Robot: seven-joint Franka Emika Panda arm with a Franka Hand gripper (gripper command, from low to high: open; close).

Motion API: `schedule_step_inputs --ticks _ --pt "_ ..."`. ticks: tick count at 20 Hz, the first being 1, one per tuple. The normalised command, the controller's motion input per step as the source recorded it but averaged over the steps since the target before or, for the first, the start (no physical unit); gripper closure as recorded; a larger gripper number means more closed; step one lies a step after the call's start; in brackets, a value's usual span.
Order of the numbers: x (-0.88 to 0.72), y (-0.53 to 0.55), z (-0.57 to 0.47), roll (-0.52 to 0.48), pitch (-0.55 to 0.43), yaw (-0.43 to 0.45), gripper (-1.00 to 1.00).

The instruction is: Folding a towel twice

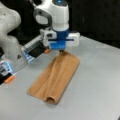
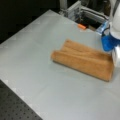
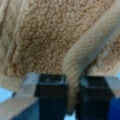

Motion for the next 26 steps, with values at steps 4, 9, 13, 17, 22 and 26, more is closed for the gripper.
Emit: schedule_step_inputs --ticks 4,9,13,17,22,26 --pt "-0.41 0.03 -0.11 0.110 -0.046 -0.169 1.00" --pt "-0.42 0.04 -0.09 0.097 -0.045 -0.168 1.00" --pt "-0.42 0.08 -0.11 0.125 -0.087 -0.155 1.00" --pt "-0.39 0.11 -0.19 0.148 -0.153 -0.152 1.00" --pt "-0.34 0.10 -0.27 0.157 -0.224 -0.138 1.00" --pt "-0.31 0.04 -0.24 0.140 -0.185 -0.073 -1.00"
